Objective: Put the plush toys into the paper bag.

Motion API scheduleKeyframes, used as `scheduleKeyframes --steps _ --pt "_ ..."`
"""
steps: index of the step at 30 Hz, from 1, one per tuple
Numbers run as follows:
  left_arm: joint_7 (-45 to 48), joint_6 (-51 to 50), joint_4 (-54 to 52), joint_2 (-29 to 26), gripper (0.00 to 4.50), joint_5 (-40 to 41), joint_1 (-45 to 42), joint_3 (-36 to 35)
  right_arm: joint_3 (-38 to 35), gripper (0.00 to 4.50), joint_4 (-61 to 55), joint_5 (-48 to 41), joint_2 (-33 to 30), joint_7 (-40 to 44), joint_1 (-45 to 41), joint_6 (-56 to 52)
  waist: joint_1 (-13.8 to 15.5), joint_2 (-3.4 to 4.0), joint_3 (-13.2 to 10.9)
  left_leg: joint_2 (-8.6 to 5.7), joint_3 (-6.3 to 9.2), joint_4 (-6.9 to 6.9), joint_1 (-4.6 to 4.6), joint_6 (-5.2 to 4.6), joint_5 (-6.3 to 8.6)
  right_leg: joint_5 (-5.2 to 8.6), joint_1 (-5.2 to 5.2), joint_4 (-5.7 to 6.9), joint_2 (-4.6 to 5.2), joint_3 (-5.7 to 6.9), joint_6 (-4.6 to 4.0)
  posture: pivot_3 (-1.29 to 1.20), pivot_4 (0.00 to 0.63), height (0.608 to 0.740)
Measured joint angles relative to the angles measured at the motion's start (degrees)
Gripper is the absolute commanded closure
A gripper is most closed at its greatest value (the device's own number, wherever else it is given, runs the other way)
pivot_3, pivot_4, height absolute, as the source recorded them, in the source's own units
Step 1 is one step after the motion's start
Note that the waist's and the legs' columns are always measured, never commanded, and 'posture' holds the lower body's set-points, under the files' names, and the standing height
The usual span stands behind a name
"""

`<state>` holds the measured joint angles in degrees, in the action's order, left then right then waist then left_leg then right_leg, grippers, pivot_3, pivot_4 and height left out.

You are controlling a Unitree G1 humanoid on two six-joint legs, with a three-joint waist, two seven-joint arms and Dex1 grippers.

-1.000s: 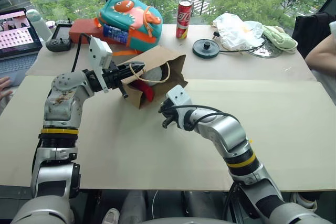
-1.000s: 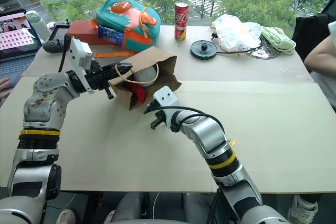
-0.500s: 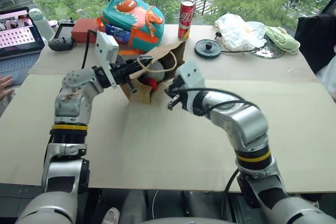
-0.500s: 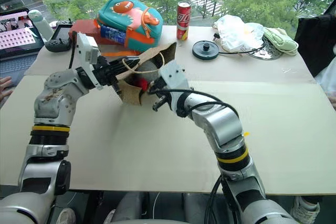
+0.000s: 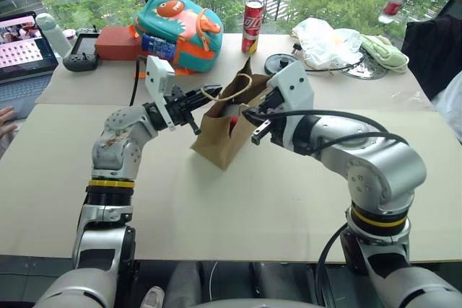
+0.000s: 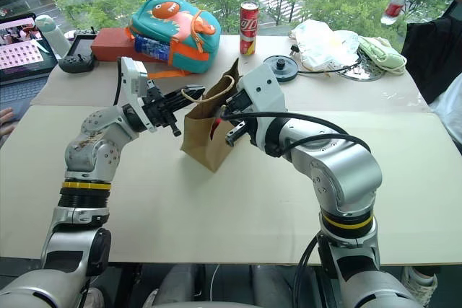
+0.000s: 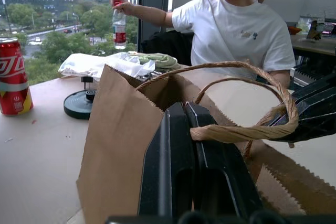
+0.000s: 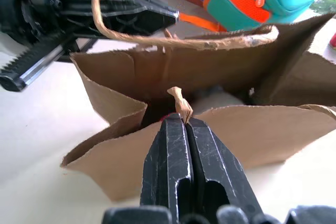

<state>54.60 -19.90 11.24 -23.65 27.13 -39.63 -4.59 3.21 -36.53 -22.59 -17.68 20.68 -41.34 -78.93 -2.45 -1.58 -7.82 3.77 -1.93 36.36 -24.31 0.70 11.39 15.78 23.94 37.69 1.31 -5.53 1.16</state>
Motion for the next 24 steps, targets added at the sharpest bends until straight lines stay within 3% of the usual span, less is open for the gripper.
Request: scheduleKeyframes --steps 5,13,14,19,24 --pt "-0.2 -0.02 2.07 -0.77 4.5 0.0 0.01 -1.22 1.04 4.49 -0.15 -0.78 0.07 -0.88 -0.01 -1.18 0.03 0.0 0.0 0.0 0.0 0.0 -0.01 0.0 0.0 0.0 -0.01 -0.02 0.0 0.0 0.0 0.0 0.15 0.728" --pt "-1.47 -3.36 1.94 -0.25 4.5 1.22 0.35 -1.31 1.44 1.93 2.57 -0.07 0.42 -3.61 -0.02 -0.5 0.04 0.0 0.0 0.0 0.0 0.0 -0.01 0.0 0.0 0.0 -0.01 -0.02 0.01 0.0 0.0 0.0 0.15 0.728" --pt "-1.46 -4.04 1.87 -0.25 3.9 1.61 0.35 -1.39 1.04 1.59 2.94 -0.03 0.64 -3.89 -0.02 -0.2 0.03 0.0 0.0 0.0 0.0 0.0 0.0 0.0 0.0 0.0 -0.02 -0.02 0.01 0.0 0.0 0.0 0.15 0.728" --pt "-1.51 -5.95 1.86 -0.59 2.28 2.49 0.33 -1.63 -1.57 0.0 3.78 -0.32 1.46 -4.6 -0.52 1.27 0.0 0.0 0.0 0.0 0.0 -0.01 -0.01 0.0 0.0 0.0 0.0 -0.02 0.0 0.0 0.0 0.0 0.15 0.728" --pt "-1.22 -9.7 0.2 -2.1 0.43 5.01 0.2 -3.38 -3.51 0.0 2.58 -1.38 -2.07 -1.36 -0.73 5.37 0.02 0.01 0.0 -0.01 0.0 -0.01 -0.03 0.0 0.0 0.0 0.0 -0.05 0.02 0.0 0.0 0.0 0.15 0.728"
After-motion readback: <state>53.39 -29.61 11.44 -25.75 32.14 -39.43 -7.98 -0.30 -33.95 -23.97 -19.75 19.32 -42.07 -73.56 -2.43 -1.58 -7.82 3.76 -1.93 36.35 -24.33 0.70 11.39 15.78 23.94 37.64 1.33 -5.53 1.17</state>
